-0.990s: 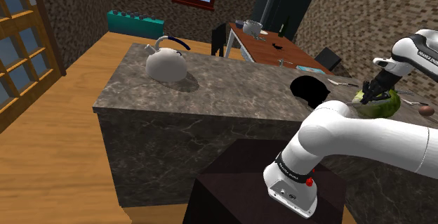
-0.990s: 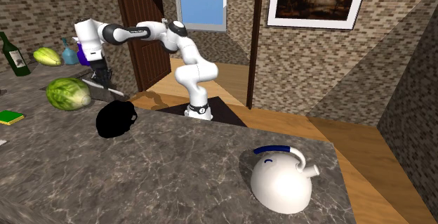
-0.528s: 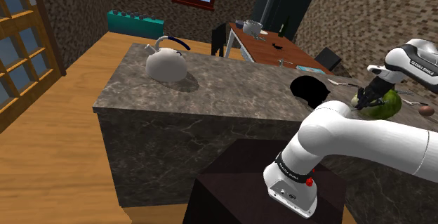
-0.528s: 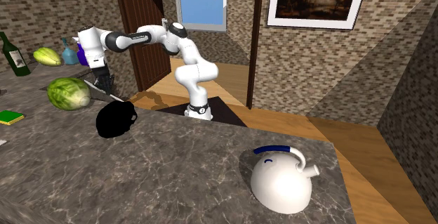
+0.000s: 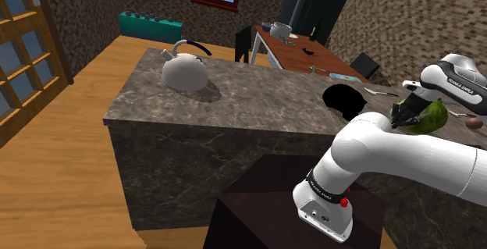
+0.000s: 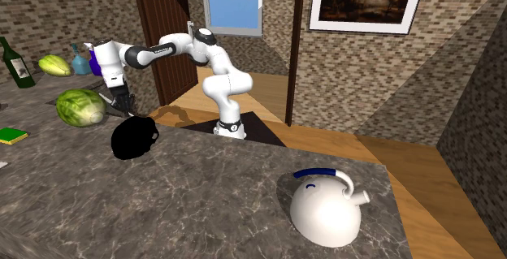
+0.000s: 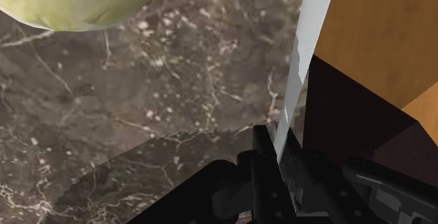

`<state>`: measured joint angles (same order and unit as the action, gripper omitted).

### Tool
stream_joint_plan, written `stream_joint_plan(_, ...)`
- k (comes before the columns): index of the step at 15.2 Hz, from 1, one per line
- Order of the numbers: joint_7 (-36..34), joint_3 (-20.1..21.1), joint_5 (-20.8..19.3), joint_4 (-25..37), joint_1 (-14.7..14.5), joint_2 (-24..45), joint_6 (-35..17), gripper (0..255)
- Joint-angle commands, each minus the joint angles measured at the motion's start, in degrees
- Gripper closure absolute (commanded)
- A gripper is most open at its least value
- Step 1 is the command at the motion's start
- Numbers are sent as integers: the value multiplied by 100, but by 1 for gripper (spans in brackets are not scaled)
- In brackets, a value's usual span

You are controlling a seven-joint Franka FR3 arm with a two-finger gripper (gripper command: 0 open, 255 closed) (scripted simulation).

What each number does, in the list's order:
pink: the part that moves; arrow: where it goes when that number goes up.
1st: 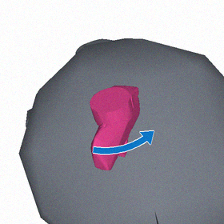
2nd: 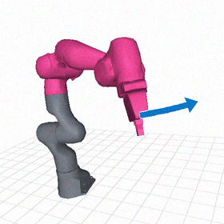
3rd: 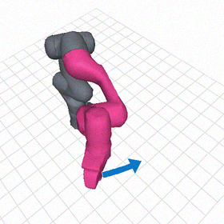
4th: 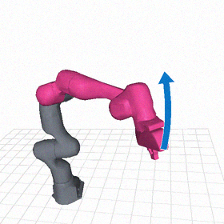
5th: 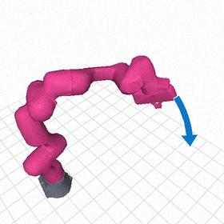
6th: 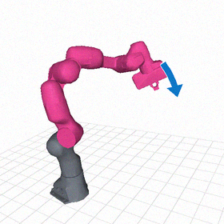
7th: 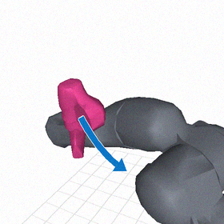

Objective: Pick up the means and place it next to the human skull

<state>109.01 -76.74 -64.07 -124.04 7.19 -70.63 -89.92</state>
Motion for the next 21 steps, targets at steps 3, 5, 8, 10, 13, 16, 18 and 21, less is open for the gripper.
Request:
stream_joint_plan(3,-13,-101,-47,-34,-34,-23,-41,255)
stream_joint_plan(5,-14,-100,-48,-34,-34,-24,-40,255)
stream_joint_plan(8,-14,-100,-49,-34,-34,-25,-39,255)
stream_joint_plan(10,-9,-105,-53,-29,-34,-26,-40,0)
stream_joint_plan(13,-9,-100,-49,-27,-36,-24,-37,0)
stream_joint_plan(16,45,161,180,165,-58,81,181,0)
stream_joint_plan(18,99,378,373,368,-93,184,381,0)
stream_joint_plan(21,99,378,374,367,-93,184,381,0)
